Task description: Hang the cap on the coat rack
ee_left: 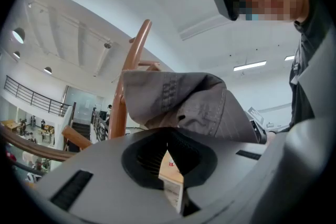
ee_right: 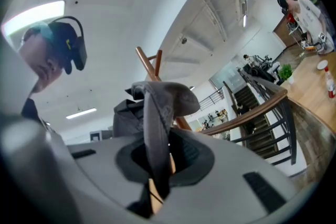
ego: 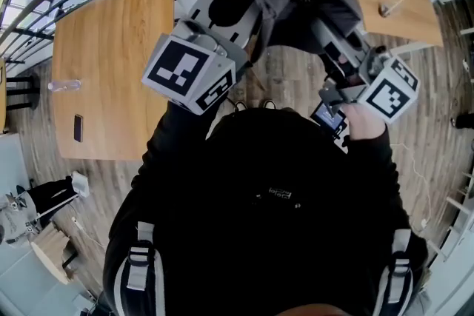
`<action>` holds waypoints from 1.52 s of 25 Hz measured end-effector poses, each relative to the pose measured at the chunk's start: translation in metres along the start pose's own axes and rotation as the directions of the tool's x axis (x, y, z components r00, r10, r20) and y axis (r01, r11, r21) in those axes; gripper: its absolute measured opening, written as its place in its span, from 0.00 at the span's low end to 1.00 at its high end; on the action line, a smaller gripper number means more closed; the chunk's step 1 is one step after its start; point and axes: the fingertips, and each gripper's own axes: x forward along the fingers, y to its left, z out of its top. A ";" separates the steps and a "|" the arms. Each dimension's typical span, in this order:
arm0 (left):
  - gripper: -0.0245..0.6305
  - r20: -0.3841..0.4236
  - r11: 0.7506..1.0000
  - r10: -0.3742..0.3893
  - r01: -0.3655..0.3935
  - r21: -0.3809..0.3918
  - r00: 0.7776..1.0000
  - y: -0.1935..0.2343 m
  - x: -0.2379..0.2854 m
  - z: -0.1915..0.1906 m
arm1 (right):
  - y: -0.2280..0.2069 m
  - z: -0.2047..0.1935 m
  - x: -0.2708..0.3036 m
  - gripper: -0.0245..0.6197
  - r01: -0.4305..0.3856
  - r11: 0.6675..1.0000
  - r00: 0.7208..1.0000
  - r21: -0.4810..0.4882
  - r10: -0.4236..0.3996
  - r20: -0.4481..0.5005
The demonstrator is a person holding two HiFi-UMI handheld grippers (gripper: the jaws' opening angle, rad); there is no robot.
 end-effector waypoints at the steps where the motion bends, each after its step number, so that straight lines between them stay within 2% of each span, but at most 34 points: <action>1: 0.04 -0.016 1.000 0.014 -0.014 -0.004 1.000 0.004 0.001 -0.009 | -0.006 -0.003 0.001 0.09 0.022 1.000 1.000 -0.012 -0.022 -0.005; 5: 0.04 -0.088 0.998 0.049 -0.052 -0.041 0.995 0.014 0.006 -0.049 | -0.032 -0.018 0.002 0.08 0.098 0.995 0.994 -0.035 -0.100 -0.042; 9: 0.04 -0.128 0.997 0.061 -0.066 -0.037 0.990 0.026 0.010 -0.067 | -0.046 -0.025 0.017 0.09 0.084 0.993 0.992 -0.083 -0.091 -0.084; 12: 0.04 -0.156 0.996 0.079 -0.086 -0.039 0.985 0.038 0.010 -0.079 | -0.058 -0.029 0.028 0.09 0.096 0.986 0.986 -0.139 -0.113 -0.119; 15: 0.04 -0.181 0.993 0.096 -0.108 -0.057 0.979 0.044 0.002 -0.093 | -0.062 -0.040 0.032 0.09 0.109 0.976 0.978 -0.188 -0.139 -0.154; 18: 0.04 -0.185 0.991 0.087 -0.104 -0.084 0.979 0.051 -0.006 -0.107 | -0.062 -0.053 0.038 0.09 0.083 0.968 0.973 -0.237 -0.130 -0.191; 22: 0.04 -0.187 0.985 0.084 -0.110 -0.134 0.979 0.054 -0.012 -0.121 | -0.068 -0.068 0.040 0.09 0.061 0.970 0.967 -0.234 -0.116 -0.228; 38: 0.04 -0.224 0.975 0.113 -0.152 -0.163 0.968 0.061 -0.017 -0.148 | -0.080 -0.083 0.045 0.09 0.062 0.968 0.955 -0.242 -0.128 -0.267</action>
